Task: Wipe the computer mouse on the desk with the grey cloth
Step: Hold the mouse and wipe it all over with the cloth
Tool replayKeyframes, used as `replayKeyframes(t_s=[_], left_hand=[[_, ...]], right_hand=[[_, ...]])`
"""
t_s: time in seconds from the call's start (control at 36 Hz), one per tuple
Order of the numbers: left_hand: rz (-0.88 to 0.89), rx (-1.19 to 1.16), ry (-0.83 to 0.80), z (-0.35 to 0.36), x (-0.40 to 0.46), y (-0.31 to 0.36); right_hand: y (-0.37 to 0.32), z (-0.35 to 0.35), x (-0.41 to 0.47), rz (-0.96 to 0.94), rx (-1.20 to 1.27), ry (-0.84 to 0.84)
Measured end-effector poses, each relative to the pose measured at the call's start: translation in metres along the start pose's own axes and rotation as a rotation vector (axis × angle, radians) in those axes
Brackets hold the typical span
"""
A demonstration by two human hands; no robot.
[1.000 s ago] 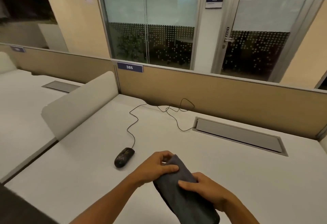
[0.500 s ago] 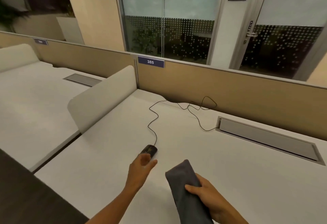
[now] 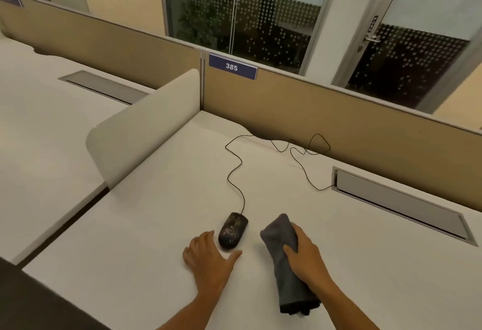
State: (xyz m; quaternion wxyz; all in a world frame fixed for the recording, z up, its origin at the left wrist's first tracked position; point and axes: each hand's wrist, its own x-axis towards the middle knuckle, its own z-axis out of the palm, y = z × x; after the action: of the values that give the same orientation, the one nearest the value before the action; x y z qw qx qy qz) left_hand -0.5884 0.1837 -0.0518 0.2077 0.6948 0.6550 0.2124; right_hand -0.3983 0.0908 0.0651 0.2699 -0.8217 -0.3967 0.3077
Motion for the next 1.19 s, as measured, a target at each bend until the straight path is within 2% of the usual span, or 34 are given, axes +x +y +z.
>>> replayKeyframes(t_s=[0.19, 0.28, 0.44, 0.61, 0.89, 1.19], left_hand=[[0.028, 0.004, -0.036, 0.001, 0.013, 0.009], [0.038, -0.029, -0.036, 0.001, 0.017, 0.011], [0.074, -0.069, -0.005, 0.010, 0.018, 0.006], [0.062, -0.094, -0.017, 0.013, 0.018, 0.005], [0.057, -0.120, 0.007, 0.015, 0.018, 0.006], [0.067, -0.108, -0.008, 0.013, 0.018, 0.007]], right_hand=[[-0.020, 0.019, 0.042, -0.052, -0.348, 0.049], [-0.027, 0.031, 0.056, -0.032, -0.422, 0.053], [-0.044, 0.053, 0.075, -0.142, -0.701, 0.125], [-0.052, 0.071, 0.085, -0.177, -0.743, 0.078], [-0.047, 0.097, 0.084, -0.075, -0.701, -0.056], [-0.046, 0.097, 0.072, -0.077, -0.704, -0.097]])
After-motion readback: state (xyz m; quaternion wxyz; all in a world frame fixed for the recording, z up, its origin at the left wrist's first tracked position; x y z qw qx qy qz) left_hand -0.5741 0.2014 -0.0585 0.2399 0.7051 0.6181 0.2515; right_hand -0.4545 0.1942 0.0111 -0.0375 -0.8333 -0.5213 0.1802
